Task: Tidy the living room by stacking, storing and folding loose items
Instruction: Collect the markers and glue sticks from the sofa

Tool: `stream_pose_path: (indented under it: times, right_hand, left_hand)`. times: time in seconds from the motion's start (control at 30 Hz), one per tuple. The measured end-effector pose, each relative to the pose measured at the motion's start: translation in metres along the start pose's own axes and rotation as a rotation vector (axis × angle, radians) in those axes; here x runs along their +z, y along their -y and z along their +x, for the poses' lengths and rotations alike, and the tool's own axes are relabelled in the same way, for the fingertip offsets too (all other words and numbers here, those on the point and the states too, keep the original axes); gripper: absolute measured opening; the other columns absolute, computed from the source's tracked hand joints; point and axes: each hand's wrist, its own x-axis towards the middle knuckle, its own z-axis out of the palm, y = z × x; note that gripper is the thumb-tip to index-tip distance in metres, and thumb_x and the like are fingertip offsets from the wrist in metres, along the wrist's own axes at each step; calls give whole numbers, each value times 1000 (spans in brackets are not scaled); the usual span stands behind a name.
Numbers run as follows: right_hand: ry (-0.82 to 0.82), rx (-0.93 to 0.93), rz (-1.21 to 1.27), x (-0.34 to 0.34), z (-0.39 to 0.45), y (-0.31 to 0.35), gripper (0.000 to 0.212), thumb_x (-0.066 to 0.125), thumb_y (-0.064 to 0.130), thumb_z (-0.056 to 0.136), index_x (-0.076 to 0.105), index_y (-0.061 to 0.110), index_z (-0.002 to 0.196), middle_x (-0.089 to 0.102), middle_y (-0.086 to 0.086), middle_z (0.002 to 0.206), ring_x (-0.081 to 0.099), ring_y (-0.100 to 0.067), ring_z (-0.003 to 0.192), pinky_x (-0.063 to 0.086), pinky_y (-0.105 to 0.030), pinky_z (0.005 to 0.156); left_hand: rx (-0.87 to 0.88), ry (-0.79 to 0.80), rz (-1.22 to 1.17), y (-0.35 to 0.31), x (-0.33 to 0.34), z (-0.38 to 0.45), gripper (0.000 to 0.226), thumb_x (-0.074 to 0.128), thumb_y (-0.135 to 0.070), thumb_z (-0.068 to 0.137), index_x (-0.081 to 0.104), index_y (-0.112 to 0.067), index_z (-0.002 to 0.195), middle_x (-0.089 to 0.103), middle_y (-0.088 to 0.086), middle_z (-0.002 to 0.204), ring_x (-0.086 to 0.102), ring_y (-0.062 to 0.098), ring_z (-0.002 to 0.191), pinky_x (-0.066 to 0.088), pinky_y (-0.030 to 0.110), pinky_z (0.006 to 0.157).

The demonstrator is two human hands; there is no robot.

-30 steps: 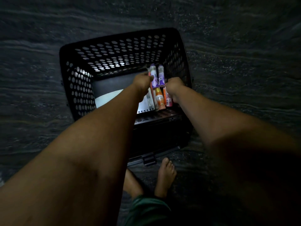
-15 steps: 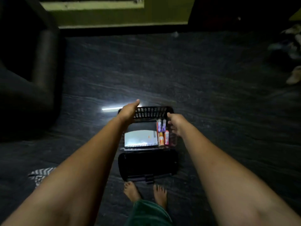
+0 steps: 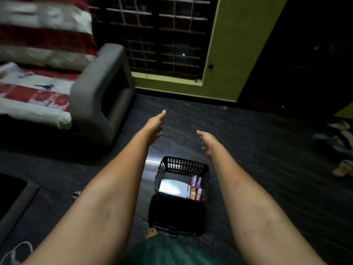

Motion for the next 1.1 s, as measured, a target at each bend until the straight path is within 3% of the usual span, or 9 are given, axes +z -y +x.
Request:
stream_pose_path:
  times: [0.07,0.17,0.3,0.43,0.5,0.57,0.7,1.0,1.1]
  right_hand:
    - [53,-18,-73,11,-12,7,61,50,46,91,38,18,144,29,0,153,40,-26,126,35,-34,90]
    - [125,-55,-193,28,-26,31,64,52,46,88,37,21,145,22,-3,156,39,-23,108,35,-32,74]
    - [223,-217,-295,61,-68,94,62,49,40,93,32,14,147,19,-10,157,21,-33,141,21,-42,112]
    - [323,-376,-387,103,-107,153,53,48,39,94,37,15,141,35,-6,145,29,-29,137,24,-41,110]
    - [373,-430,-434,131,-132,177,27,47,38,96,52,17,113,48,1,111,48,-18,100,38,-28,90]
    - [441,-486,-479,166,-156,197,45,52,49,90,49,15,118,45,-1,108,45,-15,85,38,-27,82]
    - [557,-588,-532,231,-195,221,69,58,54,83,37,19,139,32,-8,140,30,-25,133,20,-42,115]
    - [779,-696,-565,339,-255,233,61,54,40,93,35,16,145,36,-5,144,42,-18,116,27,-34,107]
    - [797,-698,-582,372,-251,234,57,52,36,95,35,12,144,28,-6,153,29,-22,138,14,-45,118]
  left_hand:
    - [14,-53,-14,-9,-12,-23,65,44,-51,96,32,-13,148,31,10,154,26,28,143,29,36,109]
    - [34,-120,-15,-27,-30,-50,64,44,-49,96,33,-14,148,31,9,154,26,28,142,27,37,111]
    - [148,-274,-41,-70,-74,-90,60,45,-48,96,38,-14,146,40,7,147,38,27,135,34,32,102]
    - [262,-437,-73,-107,-132,-136,61,47,-46,95,37,-12,146,45,9,139,46,29,125,35,32,104]
    - [308,-538,-91,-119,-166,-166,55,47,-43,96,39,-16,143,40,3,146,35,25,138,32,33,107]
    - [338,-646,-94,-127,-201,-201,52,47,-40,96,40,-18,142,36,3,150,29,27,142,32,34,109]
    - [367,-790,-130,-131,-258,-262,57,44,-39,97,36,-11,147,33,7,153,56,27,118,44,27,92]
    - [416,-989,-182,-126,-356,-339,53,46,-39,96,39,-18,144,35,7,151,29,30,141,29,37,111]
    - [414,-995,-182,-125,-386,-338,53,43,-39,96,38,-20,146,32,7,153,28,27,141,29,35,109]
